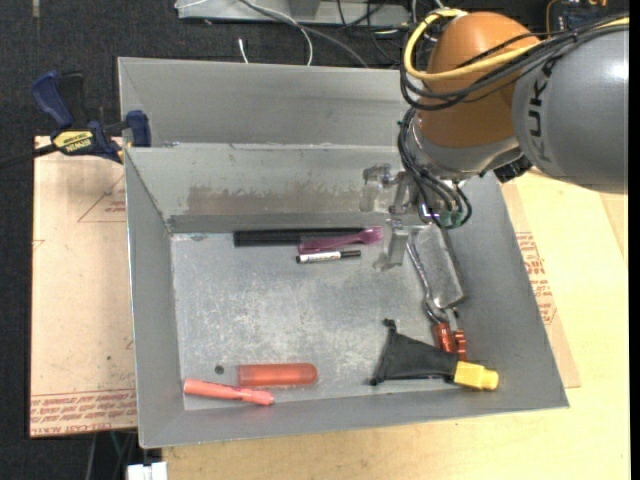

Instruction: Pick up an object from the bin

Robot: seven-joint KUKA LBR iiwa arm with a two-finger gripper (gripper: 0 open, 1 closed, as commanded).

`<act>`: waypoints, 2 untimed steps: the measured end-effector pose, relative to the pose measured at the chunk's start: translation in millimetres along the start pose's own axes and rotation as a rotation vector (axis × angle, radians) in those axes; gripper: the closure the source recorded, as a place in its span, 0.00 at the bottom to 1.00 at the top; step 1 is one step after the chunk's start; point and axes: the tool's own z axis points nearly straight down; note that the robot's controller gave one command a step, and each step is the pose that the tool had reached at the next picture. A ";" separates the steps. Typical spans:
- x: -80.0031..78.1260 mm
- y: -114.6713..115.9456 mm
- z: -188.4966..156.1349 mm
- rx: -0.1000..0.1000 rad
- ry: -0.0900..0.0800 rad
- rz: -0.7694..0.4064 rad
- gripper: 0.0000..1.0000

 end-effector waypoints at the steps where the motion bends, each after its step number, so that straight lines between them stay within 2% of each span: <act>1: -1.4 0.0 -5.2 0.000 -0.008 0.000 0.00; 2: -19.2 117.9 135.7 -0.001 -0.010 -0.150 0.00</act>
Offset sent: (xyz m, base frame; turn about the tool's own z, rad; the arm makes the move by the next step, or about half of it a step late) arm 0.0170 0.1176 -0.1381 -0.1488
